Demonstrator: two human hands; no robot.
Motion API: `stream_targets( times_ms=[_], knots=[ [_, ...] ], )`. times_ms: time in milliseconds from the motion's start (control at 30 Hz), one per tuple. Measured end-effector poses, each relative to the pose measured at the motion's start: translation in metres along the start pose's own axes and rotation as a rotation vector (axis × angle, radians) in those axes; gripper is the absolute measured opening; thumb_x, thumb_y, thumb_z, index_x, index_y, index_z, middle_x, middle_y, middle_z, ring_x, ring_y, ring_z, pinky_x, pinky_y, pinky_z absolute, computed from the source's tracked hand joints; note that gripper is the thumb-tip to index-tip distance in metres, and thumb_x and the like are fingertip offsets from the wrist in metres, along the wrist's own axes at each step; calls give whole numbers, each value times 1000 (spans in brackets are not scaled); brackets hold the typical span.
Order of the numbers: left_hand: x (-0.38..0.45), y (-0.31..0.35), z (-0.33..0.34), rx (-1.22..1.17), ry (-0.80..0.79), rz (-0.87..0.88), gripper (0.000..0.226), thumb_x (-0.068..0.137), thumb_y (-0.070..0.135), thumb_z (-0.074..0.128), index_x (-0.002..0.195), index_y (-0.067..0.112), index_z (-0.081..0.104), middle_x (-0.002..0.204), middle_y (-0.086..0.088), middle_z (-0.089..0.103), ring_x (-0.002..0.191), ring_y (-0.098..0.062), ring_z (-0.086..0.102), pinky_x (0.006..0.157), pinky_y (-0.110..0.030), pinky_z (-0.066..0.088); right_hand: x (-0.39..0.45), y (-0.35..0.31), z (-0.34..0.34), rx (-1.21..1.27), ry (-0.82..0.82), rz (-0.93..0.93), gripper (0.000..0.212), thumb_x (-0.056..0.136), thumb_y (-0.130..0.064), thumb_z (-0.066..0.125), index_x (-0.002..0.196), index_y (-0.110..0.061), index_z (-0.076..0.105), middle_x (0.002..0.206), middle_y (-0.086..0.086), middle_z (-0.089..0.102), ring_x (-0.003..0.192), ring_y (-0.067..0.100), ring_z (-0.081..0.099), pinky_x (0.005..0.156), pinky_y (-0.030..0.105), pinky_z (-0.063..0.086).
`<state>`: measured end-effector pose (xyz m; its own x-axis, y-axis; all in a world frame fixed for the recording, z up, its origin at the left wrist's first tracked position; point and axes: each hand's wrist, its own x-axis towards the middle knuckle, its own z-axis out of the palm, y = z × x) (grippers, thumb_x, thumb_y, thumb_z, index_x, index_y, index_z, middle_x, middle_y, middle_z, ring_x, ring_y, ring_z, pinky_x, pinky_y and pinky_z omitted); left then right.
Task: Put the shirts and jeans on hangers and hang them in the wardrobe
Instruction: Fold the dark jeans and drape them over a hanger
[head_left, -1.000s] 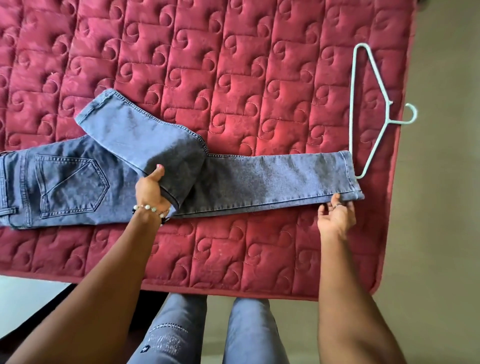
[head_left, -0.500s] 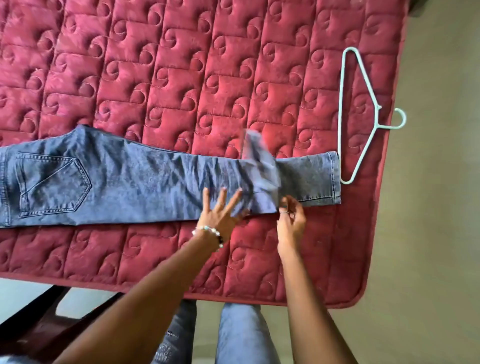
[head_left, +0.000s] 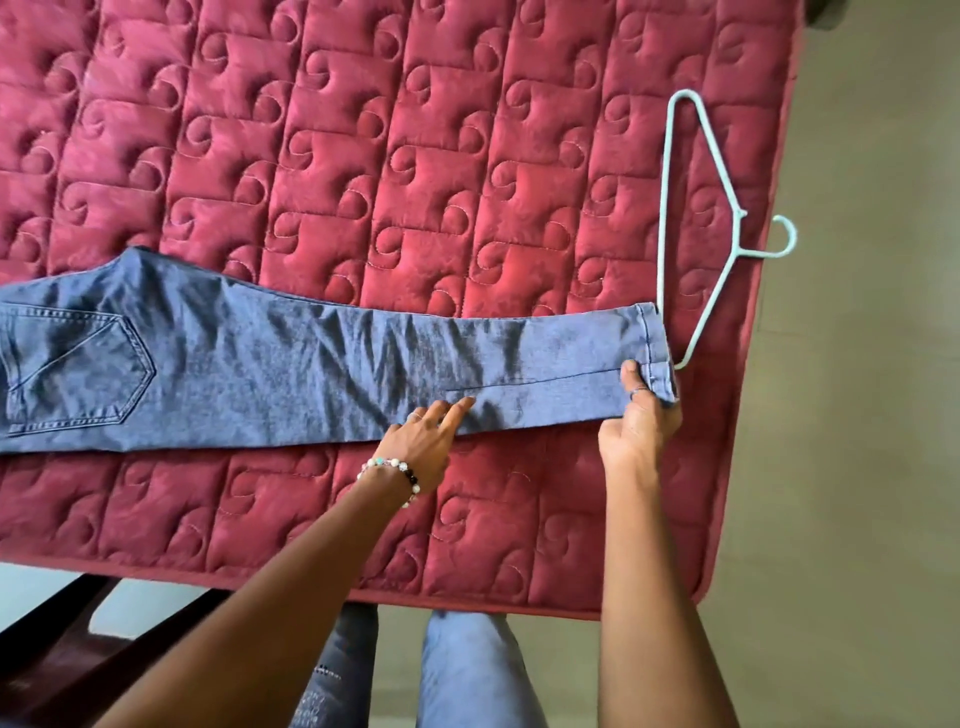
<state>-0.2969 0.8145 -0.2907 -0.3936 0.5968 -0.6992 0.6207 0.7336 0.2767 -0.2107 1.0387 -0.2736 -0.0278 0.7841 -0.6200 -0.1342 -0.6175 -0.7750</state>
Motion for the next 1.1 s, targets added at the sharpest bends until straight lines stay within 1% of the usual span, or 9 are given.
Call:
stream_targets(
  times_ms=[167,267,433,567,700,767,833,933,1100],
  knots=[
    [12,16,-2,109,50,-54,89,87,6,51,150,30,-7,136,-7,26,122,-28,37,87,-44,48,26,-1,-19,18,-70,44,26,82,8,65,96,-13,70,91,-2,71,90,16,64,94,42,50],
    [15,16,5,143,30,-49,90,87,2,48,151,29,-9,148,-10,16,133,-29,29,98,-45,42,48,16,-27,-165,81,103,19,87,-13,69,105,-13,65,82,-13,70,81,5,65,88,40,51],
    [5,17,25,132,52,-84,78,91,0,34,151,26,-8,158,-9,-10,147,-29,-1,116,-47,20,41,27,-29,-552,364,122,57,82,-57,64,110,-7,60,92,5,60,76,23,57,70,45,58],
    [-1,22,41,131,43,-113,85,87,-2,35,149,23,-17,153,-10,-32,145,-31,-15,118,-48,11,12,59,-29,-450,234,303,66,81,-38,75,126,0,46,98,17,64,70,21,61,60,35,59],
    [4,20,41,60,-33,-109,97,81,-3,44,148,23,-22,151,-10,-35,143,-33,-20,118,-51,8,-1,76,-24,-341,88,455,51,82,-9,74,125,-14,47,87,3,62,77,14,57,65,32,46],
    [6,15,37,40,-68,-87,100,84,9,55,149,21,-20,153,-8,-31,144,-31,-18,118,-51,11,-2,75,-18,-306,56,527,22,81,-1,71,96,-13,61,81,0,61,74,11,51,63,31,41],
    [8,7,32,-6,-66,-64,99,84,17,59,150,17,-14,157,-6,-21,146,-29,-9,117,-48,19,-7,66,-6,-312,46,524,28,76,7,69,83,-14,53,81,3,57,73,14,49,61,33,43],
    [12,-5,15,-185,40,-40,80,83,12,56,151,14,14,154,-11,23,138,-32,29,106,-43,38,-29,55,18,-310,0,325,38,75,12,66,83,-17,43,90,5,58,78,18,57,69,36,47],
    [-1,-47,-22,-683,271,-169,25,86,7,61,111,10,66,103,-7,72,87,-23,69,81,-27,49,-86,49,59,-614,-196,-149,18,79,2,70,96,6,70,99,13,69,95,24,65,88,37,52]
  ],
)
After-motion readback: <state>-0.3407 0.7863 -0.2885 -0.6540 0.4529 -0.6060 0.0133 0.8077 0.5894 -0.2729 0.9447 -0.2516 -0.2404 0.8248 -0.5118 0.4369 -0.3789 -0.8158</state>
